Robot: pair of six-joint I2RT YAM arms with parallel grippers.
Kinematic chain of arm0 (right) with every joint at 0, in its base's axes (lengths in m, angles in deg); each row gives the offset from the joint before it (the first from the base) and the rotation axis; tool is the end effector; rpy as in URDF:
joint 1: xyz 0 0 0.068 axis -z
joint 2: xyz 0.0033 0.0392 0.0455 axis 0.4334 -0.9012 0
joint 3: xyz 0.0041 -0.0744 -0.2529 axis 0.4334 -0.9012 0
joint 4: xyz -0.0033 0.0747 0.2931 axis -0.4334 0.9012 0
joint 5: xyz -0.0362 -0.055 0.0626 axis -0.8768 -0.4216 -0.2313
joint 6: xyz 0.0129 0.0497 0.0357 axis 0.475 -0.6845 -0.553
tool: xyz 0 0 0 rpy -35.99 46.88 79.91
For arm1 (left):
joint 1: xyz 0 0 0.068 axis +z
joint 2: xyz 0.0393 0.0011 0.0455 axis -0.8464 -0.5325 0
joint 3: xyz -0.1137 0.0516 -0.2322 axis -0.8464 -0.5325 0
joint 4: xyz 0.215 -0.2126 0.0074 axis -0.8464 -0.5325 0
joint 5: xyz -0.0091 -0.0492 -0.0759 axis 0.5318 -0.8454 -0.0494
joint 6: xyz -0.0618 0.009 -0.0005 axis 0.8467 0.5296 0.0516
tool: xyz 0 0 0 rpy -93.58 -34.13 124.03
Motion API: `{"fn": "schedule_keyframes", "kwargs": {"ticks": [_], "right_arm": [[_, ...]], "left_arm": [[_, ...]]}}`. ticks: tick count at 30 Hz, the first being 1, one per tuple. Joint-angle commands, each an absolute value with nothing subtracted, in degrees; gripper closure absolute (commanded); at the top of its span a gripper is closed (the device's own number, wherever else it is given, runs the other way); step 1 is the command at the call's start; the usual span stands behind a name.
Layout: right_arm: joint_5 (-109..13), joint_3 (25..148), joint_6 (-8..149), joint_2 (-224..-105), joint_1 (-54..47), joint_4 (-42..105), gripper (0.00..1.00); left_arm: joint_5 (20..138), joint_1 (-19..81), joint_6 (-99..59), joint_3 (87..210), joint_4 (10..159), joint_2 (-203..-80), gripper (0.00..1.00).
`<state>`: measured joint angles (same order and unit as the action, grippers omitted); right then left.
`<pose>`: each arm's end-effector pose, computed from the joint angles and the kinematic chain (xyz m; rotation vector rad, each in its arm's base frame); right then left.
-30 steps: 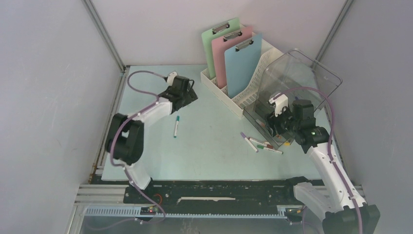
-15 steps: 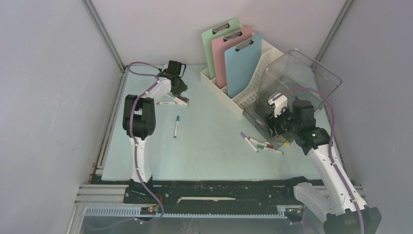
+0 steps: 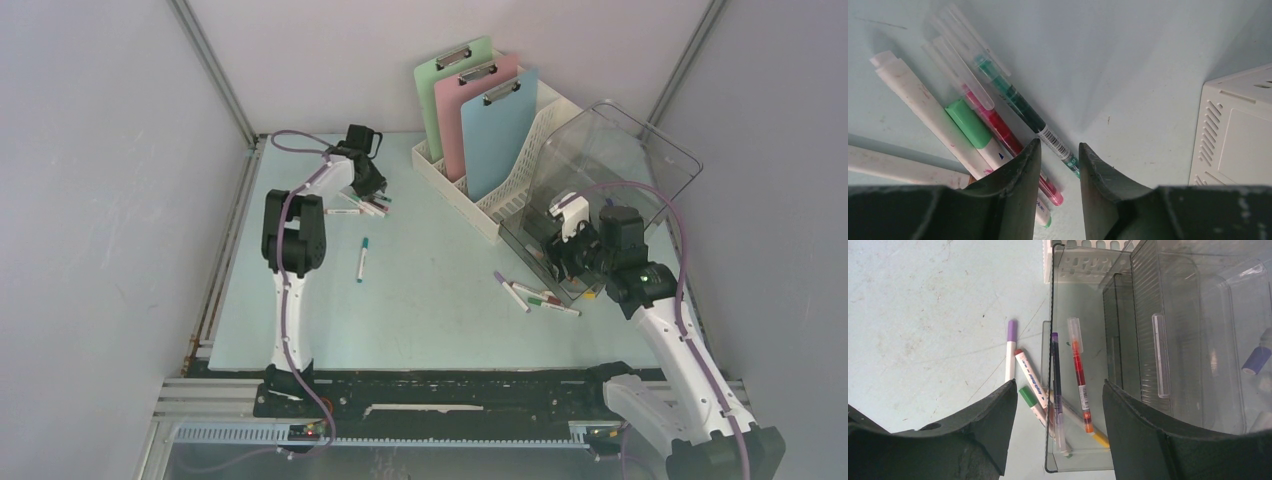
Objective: Organize the desk
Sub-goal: Pick up the stationery from the center of the board.
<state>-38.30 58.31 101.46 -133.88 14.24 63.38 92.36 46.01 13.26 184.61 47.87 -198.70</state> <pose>0.2381 0.0624 0.2844 -0.8195 2.0064 0.1991 0.5324 -0.1069 0.1315 -0.7698 2.4974 -0.2348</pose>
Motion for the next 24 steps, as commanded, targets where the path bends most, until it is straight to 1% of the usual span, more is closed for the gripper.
{"fn": "schedule_keyframes", "kwargs": {"ticks": [1,9,13,24], "right_arm": [[-38.12,58.48,102.22,-132.96,13.48,63.54,0.29],[-38.65,58.51,102.37,-132.79,12.79,63.41,0.29],[-38.82,58.62,102.4,-132.79,12.59,63.71,0.29],[-39.01,58.86,102.44,-131.99,12.41,63.78,0.29]], "left_arm": [[91.96,46.41,13.79,188.07,44.96,-199.69,0.6],[90.47,46.41,13.49,193.86,37.14,-203.57,0.6],[89.89,46.46,12.58,194.07,36.49,-204.02,0.61],[85.4,45.51,8.14,191.44,36.71,-202.34,0.71]]}}
